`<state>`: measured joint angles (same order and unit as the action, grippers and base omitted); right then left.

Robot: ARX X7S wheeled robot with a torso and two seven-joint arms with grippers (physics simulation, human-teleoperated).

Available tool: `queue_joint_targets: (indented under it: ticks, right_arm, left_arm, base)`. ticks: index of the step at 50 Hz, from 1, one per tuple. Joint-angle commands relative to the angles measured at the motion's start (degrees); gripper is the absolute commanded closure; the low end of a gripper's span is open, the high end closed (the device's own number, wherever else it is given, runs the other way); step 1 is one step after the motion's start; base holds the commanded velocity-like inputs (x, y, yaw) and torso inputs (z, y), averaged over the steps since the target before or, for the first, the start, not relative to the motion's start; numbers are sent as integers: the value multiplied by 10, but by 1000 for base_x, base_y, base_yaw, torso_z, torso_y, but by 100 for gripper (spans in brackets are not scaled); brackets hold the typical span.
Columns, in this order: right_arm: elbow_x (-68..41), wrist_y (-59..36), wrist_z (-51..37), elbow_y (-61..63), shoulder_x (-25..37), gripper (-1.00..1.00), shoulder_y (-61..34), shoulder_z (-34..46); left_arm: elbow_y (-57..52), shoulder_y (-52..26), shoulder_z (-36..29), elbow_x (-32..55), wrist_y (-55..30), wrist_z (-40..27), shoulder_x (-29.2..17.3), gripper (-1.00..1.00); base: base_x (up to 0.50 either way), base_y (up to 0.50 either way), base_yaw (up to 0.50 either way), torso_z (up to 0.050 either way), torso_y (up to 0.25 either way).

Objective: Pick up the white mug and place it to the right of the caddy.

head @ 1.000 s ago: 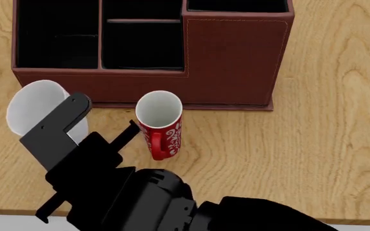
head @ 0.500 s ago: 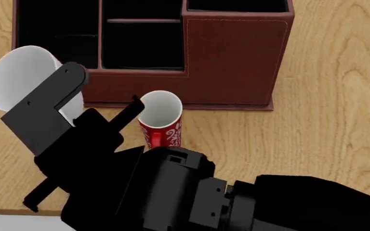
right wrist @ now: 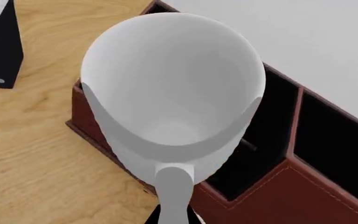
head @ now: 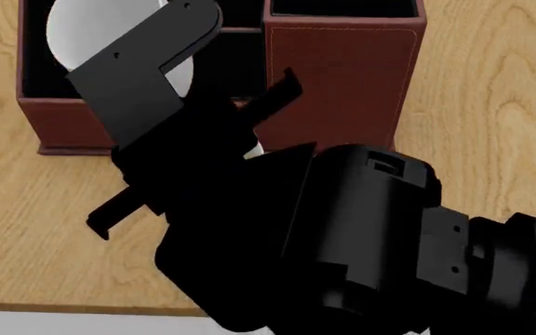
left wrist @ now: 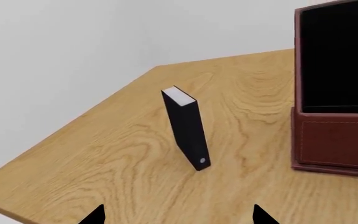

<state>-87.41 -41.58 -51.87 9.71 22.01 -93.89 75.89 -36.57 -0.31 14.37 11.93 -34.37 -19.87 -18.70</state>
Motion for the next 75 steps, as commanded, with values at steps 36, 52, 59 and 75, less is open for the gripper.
queue_joint_targets:
  ticks: [36,52,59,75]
  right_arm:
    - [-100,-106,-18,-8,255,100,-103,-65]
    - [-105,-166,-15,-51,307,100,-136,-55]
    - [-94,-196,3,-81,305,100,-153,-45]
    - [-31,-169,80,-183,284,100,-114,-21]
  left_arm:
    - [0,3,-19,0,8,-6,-3,-100]
    - [-8,-10,-25,1,-8,-11,-10,-100]
    - [-8,-22,-32,2,-16,-12,-12,-100]
    - [-1,-22,-37,1,-14,-15,-14,-100]
  base:
    - [0,0,0,0,0]
    - [0,0,0,0,1]
    - [0,0,0,0,1]
    - [0,0,0,0,1]
